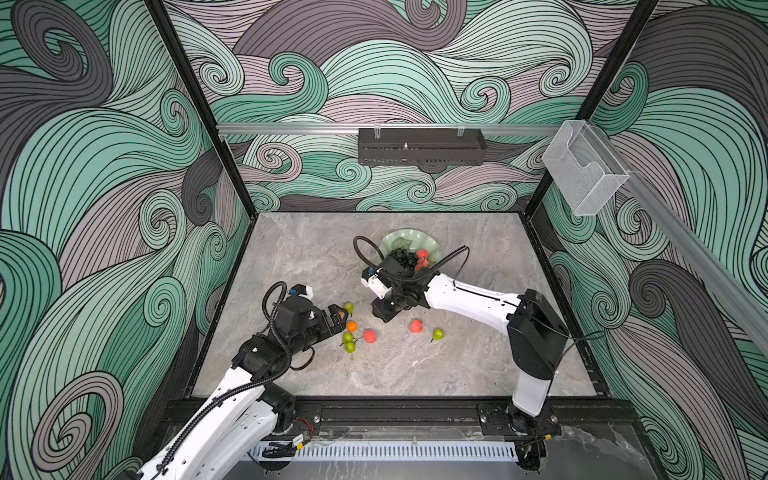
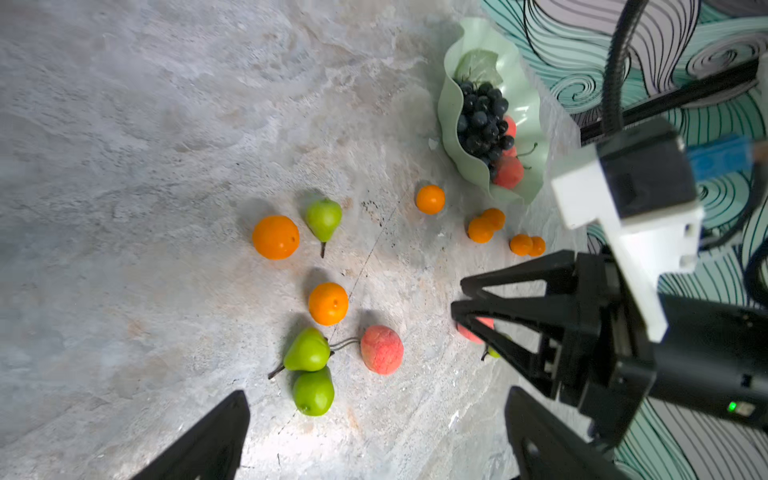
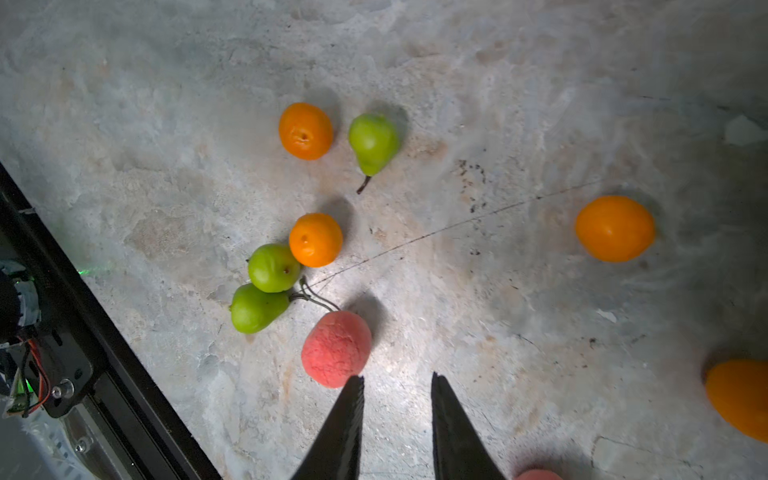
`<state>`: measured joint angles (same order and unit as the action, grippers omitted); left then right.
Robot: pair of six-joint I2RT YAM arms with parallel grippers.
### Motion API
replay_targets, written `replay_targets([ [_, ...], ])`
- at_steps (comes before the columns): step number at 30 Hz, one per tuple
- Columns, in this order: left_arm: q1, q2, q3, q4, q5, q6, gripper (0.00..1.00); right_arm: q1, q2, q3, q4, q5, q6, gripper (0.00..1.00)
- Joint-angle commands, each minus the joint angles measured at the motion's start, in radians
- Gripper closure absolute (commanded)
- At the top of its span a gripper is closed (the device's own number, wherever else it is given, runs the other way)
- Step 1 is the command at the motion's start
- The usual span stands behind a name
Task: Place and organize the fake fruits in the fruit bowl
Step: 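Move right gripper back to the red peach beside the green pears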
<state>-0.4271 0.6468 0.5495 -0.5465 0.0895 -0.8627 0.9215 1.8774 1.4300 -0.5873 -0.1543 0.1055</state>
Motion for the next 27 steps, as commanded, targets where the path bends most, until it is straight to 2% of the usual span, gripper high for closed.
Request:
replay_targets([
  [1,0.081,-0.025,-0.027,-0.043,0.085,-0.047,0.01,0.032,0.055,0.074,-0.080,0.000,-0.096,0.70],
  [5,0.179,-0.053,-0.032,-0.062,0.150,-0.054,0.01,0.054,0.122,0.155,-0.124,-0.008,-0.134,0.68],
  [9,0.344,-0.086,-0.082,-0.038,0.289,-0.096,0.01,0.079,0.180,0.219,-0.163,-0.001,-0.178,0.62],
  [12,0.477,-0.105,-0.123,-0.016,0.403,-0.127,0.01,0.092,0.224,0.266,-0.198,0.004,-0.210,0.62],
  [15,0.563,-0.094,-0.132,-0.015,0.465,-0.133,0.01,0.105,0.264,0.311,-0.238,0.017,-0.240,0.62],
  [21,0.712,-0.084,-0.158,0.020,0.594,-0.130,0.01,0.131,0.313,0.361,-0.291,0.069,-0.289,0.62],
  [27,0.786,-0.062,-0.160,0.037,0.677,-0.112,0.01,0.150,0.340,0.381,-0.313,0.093,-0.313,0.61],
])
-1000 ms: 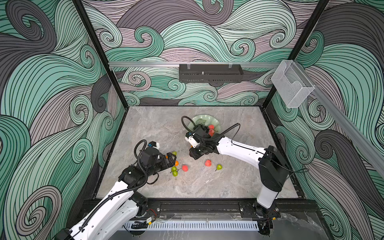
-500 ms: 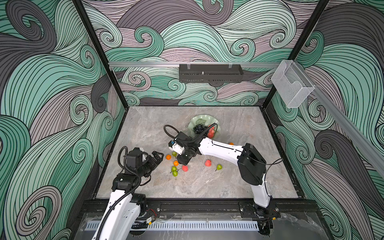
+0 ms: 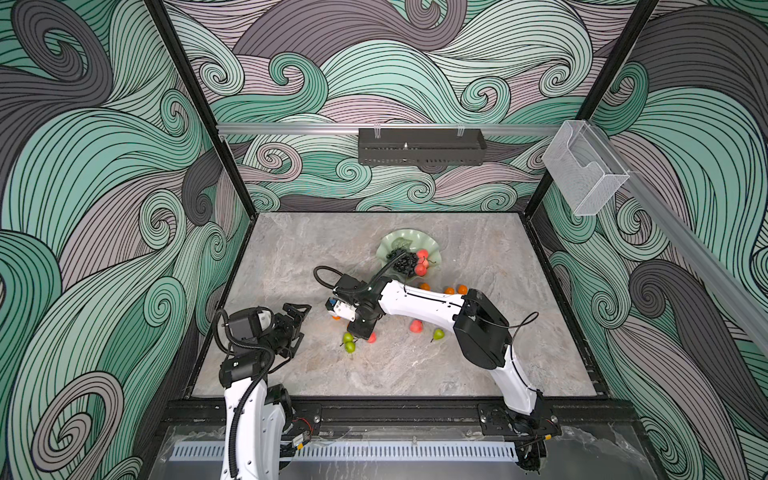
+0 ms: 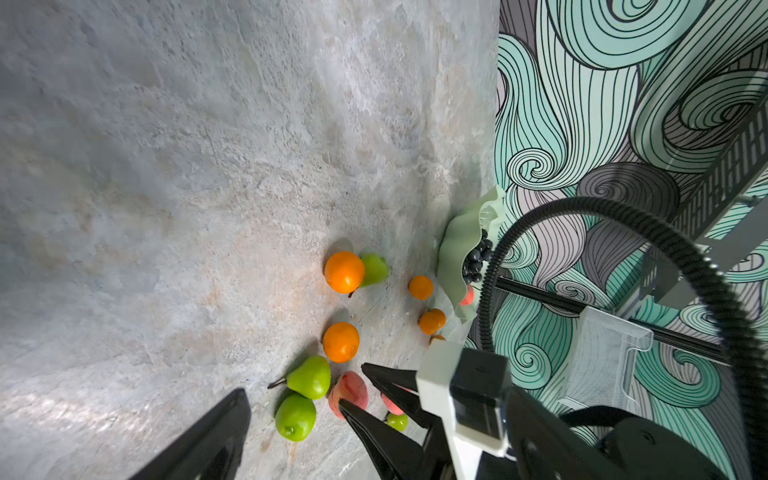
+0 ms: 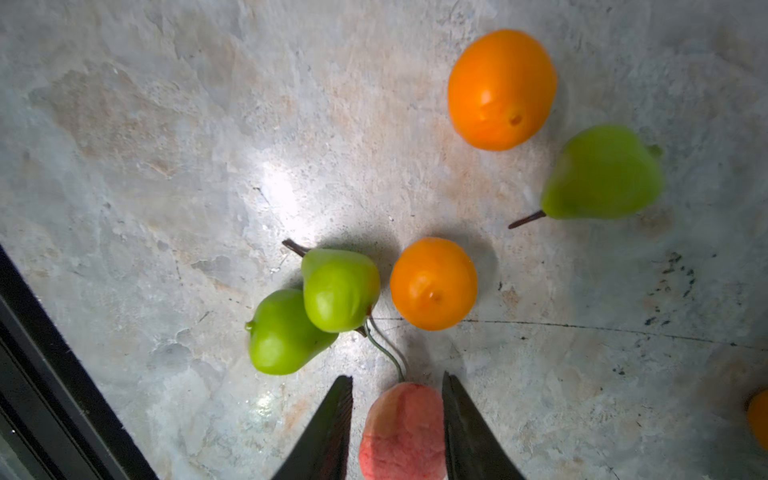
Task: Place and organize the fake fruits in the fruit bowl
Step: 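Move right gripper back to the red peach beside the green pears, then close the right gripper on the red peach and lift it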
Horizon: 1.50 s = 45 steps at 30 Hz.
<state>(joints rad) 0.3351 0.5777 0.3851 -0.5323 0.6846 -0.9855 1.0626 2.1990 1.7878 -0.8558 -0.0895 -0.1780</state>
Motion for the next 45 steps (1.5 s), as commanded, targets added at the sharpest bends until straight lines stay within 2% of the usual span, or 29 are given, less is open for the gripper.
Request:
replay_targets([
  [1,0.030,0.008,0.006,0.024,0.090,0.013,0.01,0.011,0.023,0.026,-0.047,0.028,-0.032,0.61],
  [26,0.047,0.016,0.012,0.037,0.125,0.025,0.02,0.064,0.124,0.078,-0.102,0.174,-0.059,0.63],
  [45,0.047,0.046,0.004,0.103,0.144,0.041,0.01,0.071,0.168,0.061,-0.106,0.186,-0.028,0.86],
])
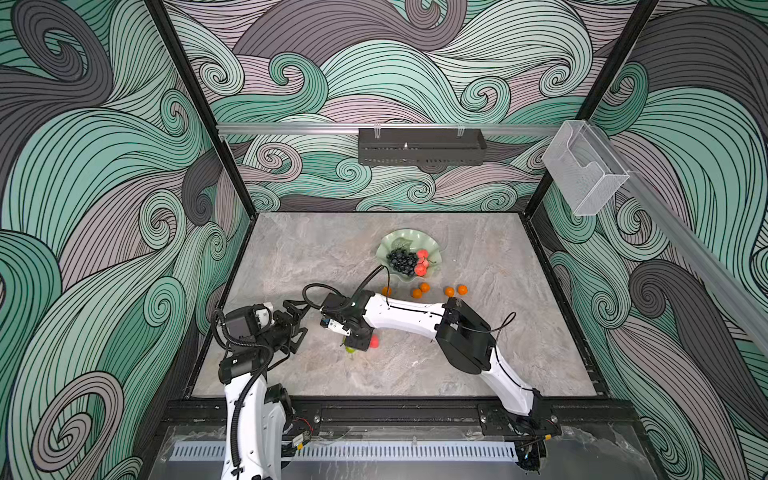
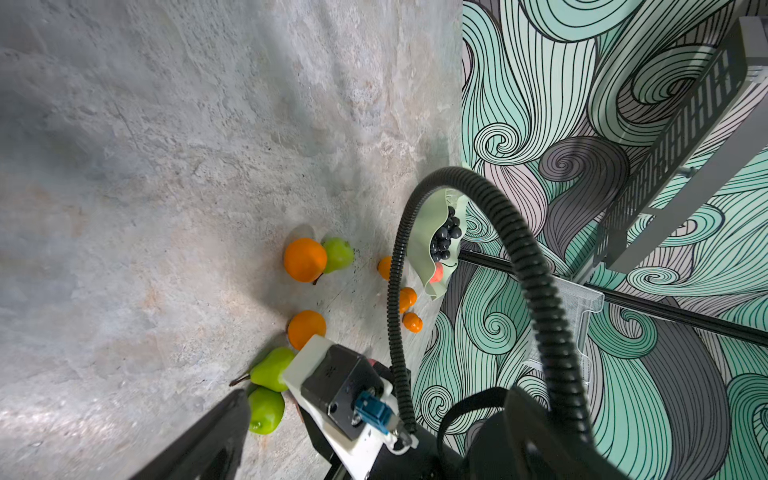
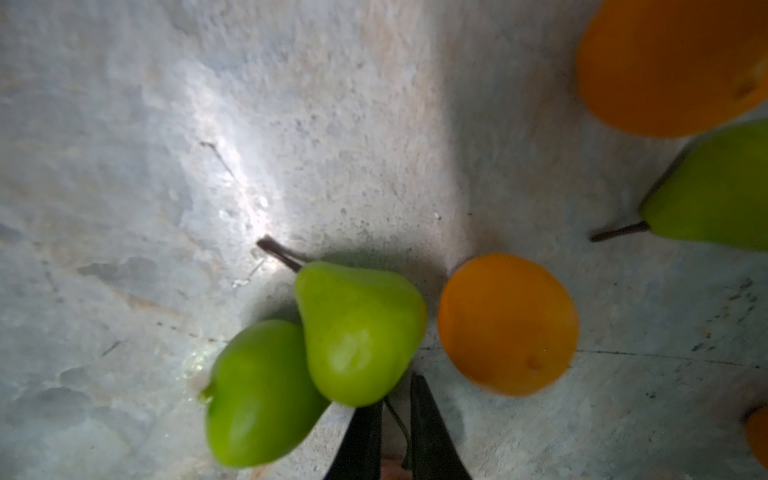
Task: Place and organize the fake fruits in the fruit bowl
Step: 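Close the right gripper on the red peach and lift it, then carry the peach over the green bowl and release it with right gripper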
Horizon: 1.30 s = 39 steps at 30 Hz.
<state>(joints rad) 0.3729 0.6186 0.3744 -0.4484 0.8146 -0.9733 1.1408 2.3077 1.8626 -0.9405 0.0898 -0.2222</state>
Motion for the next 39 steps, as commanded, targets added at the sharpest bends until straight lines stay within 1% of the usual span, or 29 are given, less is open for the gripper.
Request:
replay_targets([
  [1,0.008,0.006,0.031,-0.006,0.004,0.051,0.02,-0.009,0.058,-0.011,-0.023,0.006,0.019,0.87],
  [8,-0.030,0.037,0.129,-0.089,-0.054,0.149,0.01,-0.029,0.046,-0.011,-0.020,-0.023,0.044,0.94],
  [14,-0.117,0.065,0.192,-0.111,-0.116,0.188,0.01,-0.074,-0.029,-0.042,0.010,-0.074,0.099,0.98],
  [19,-0.249,0.082,0.213,-0.080,-0.205,0.170,0.01,-0.129,-0.148,-0.129,0.073,-0.137,0.159,1.00],
  [23,-0.369,0.115,0.227,-0.048,-0.265,0.154,0.01,-0.162,-0.225,-0.200,0.101,-0.151,0.195,1.00],
  [26,-0.442,0.154,0.244,-0.036,-0.293,0.153,0.01,-0.190,-0.280,-0.262,0.134,-0.160,0.226,1.00],
  [31,-0.544,0.197,0.254,0.017,-0.341,0.141,0.02,-0.236,-0.376,-0.358,0.202,-0.191,0.289,1.00],
  [35,-0.617,0.235,0.276,0.055,-0.371,0.155,0.01,-0.277,-0.447,-0.418,0.248,-0.201,0.352,1.00],
  [39,-0.700,0.288,0.296,0.115,-0.402,0.160,0.01,-0.329,-0.530,-0.493,0.323,-0.226,0.437,1.00],
])
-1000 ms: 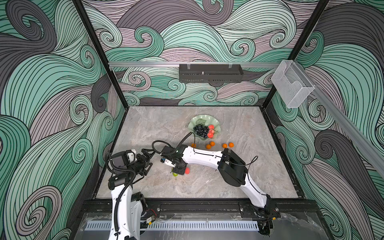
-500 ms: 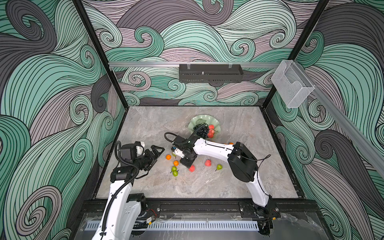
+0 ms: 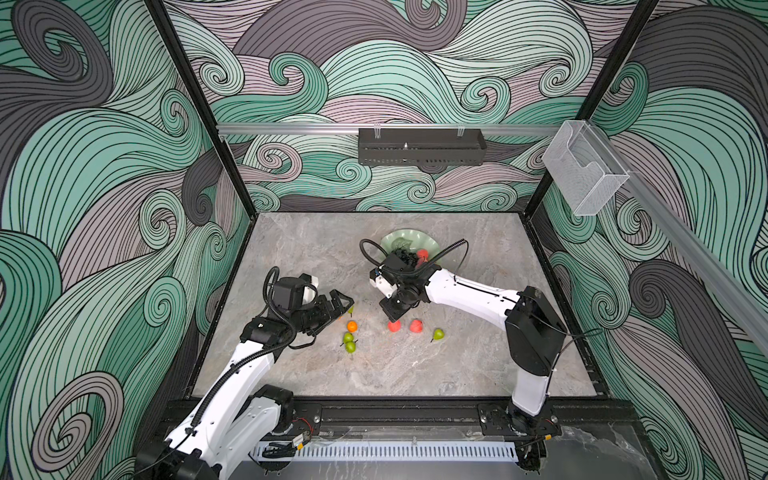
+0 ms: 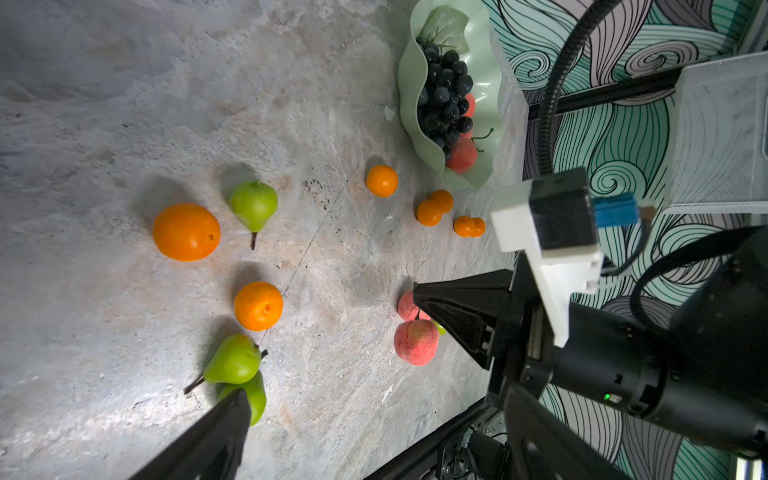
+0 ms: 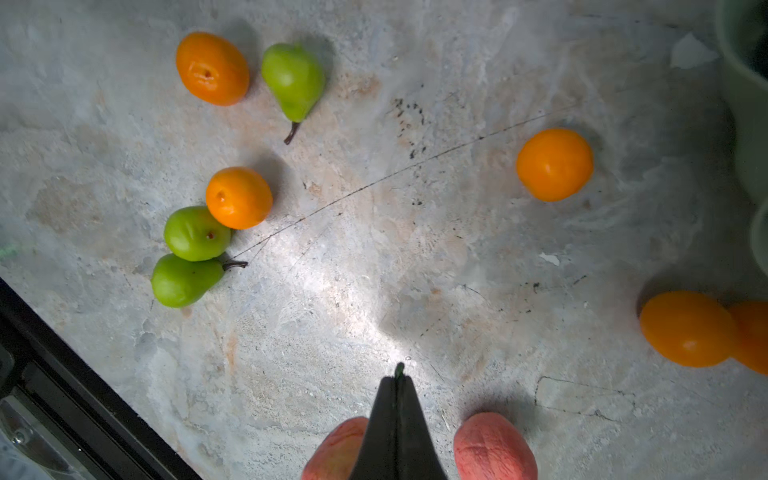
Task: Place and organize the fake fruits in the fruit bowl
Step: 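Carry the peach over the green bowl and release it with right gripper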
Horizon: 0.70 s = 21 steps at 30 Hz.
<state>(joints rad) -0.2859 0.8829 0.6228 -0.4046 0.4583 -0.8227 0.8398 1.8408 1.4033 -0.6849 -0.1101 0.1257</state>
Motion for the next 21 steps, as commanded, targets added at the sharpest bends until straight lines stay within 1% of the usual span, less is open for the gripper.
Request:
replay_targets([
  [1,-0.061,0.039,0.055,0.088,-0.052,0.008,0.01,-0.047,-0.084,-0.055,0.088,-0.029,0.114,1.00],
  [5,-0.139,0.098,0.097,0.147,-0.084,0.024,0.01,-0.117,-0.161,-0.124,0.164,-0.025,0.212,1.00],
  [12,-0.246,0.232,0.204,0.212,-0.143,0.094,0.01,-0.261,-0.236,-0.194,0.256,0.016,0.453,1.00],
  [16,-0.288,0.310,0.271,0.215,-0.188,0.139,0.01,-0.301,-0.236,-0.179,0.248,0.101,0.554,1.00],
  [21,-0.313,0.397,0.349,0.221,-0.222,0.171,0.01,-0.308,-0.206,-0.126,0.229,0.242,0.624,1.00],
])
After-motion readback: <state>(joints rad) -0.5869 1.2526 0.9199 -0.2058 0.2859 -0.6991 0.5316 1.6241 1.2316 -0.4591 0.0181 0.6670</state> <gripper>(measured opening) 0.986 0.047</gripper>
